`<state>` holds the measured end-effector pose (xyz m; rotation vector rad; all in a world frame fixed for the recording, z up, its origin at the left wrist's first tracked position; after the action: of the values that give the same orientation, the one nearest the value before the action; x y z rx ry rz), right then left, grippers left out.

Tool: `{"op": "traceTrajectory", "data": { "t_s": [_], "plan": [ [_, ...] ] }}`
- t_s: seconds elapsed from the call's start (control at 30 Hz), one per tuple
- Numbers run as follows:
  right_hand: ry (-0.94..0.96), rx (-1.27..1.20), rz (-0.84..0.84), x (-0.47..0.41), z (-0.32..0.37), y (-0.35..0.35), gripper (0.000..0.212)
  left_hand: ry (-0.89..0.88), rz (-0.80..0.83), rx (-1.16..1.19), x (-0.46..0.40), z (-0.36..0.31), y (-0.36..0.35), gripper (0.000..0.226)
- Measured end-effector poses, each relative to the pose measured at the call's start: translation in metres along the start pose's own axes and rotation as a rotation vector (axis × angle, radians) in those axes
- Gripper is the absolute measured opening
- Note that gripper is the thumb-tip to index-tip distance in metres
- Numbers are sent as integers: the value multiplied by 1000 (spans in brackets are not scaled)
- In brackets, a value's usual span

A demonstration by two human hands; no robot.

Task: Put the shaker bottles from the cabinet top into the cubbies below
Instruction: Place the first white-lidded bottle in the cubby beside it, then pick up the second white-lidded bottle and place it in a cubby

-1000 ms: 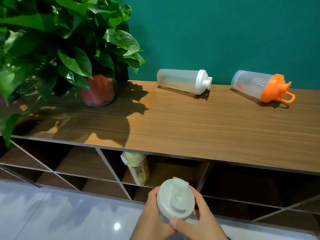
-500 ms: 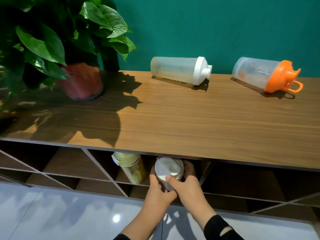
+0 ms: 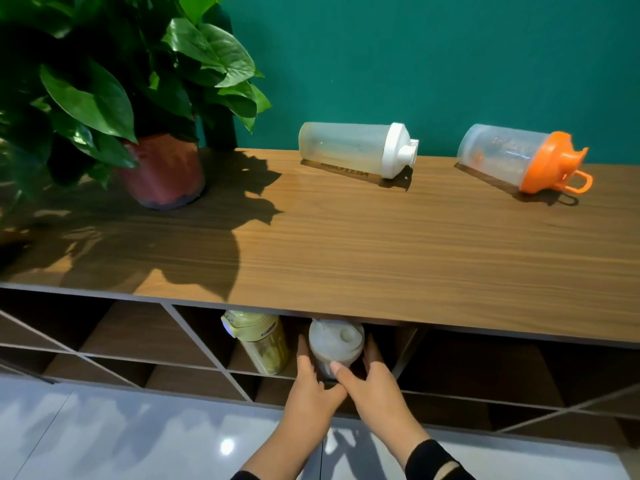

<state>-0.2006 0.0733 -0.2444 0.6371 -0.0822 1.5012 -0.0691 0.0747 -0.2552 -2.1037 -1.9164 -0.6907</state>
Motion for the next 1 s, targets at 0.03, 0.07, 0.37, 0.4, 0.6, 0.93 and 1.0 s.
{"op": "traceTrajectory", "data": {
  "t_s": [0.03,0.07,0.37,0.4,0.6,0.93,1.0],
  "plan": [
    [-41,44,15,10,1,5,83,30,4,-21,5,-2,1,96],
    [-78,101,34,24,1,11,84,59,21,-47,14,-5,4,98],
    [678,80,-271,129,145,136,29,-996,-169,-494,126,-163,26,30],
    [677,44,-276,111,156,147,28,-1035,-176,-519,118,-190,22,32],
    [488,164,-220,-18,167,169,51,-974,-322,-930,9,-310,-4,67],
    [498,216,-323,-47,177,171,59,-901,-242,-1572,-128,-366,-18,106],
    [495,196,-323,-47,176,171,59,-891,-213,-1556,-133,-374,-24,102]
  ]
}}
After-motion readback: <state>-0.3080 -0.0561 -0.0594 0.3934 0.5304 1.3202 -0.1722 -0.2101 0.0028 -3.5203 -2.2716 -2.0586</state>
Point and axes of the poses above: each hand's wrist, its own x-axis away from the middle knuckle, its own y-axis out of the back of the hand, z = x × y, the point moved 7 cm from there along -x, towards the middle knuckle, and after that the axes turned 1 degree about x, right-handed, at the moved point
